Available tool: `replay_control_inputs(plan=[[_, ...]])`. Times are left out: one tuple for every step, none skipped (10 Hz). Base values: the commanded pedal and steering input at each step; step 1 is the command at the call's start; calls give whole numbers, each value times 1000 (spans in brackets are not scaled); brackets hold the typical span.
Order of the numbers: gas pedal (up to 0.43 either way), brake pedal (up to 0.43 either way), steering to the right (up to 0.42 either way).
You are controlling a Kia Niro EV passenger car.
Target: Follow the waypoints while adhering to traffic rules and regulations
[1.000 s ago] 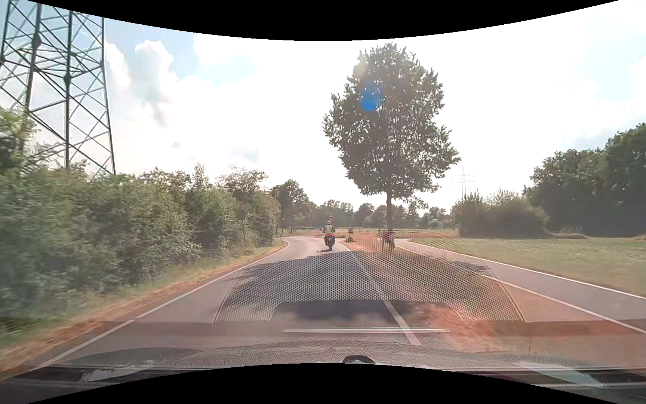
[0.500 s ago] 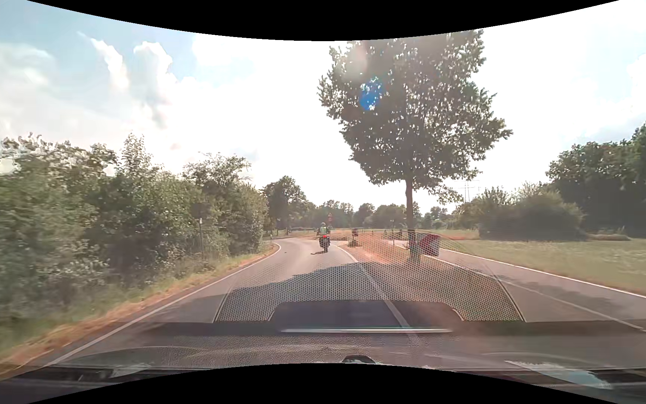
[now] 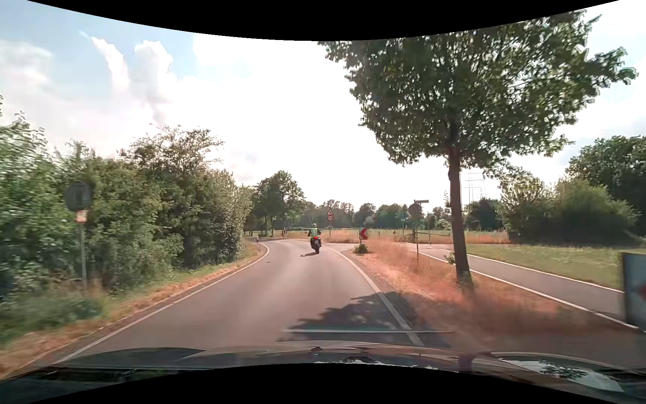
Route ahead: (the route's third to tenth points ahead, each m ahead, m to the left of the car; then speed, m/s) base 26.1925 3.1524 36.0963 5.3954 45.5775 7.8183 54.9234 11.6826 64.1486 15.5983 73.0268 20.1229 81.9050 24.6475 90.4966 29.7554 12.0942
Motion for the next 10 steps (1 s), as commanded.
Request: replay_control_inputs(plan=[[138,0,-8],[138,0,-14],[138,0,-16],[138,0,-17],[138,0,-19],[138,0,-23],[138,0,-26],[138,0,-30],[138,0,-34],[138,0,-35]])
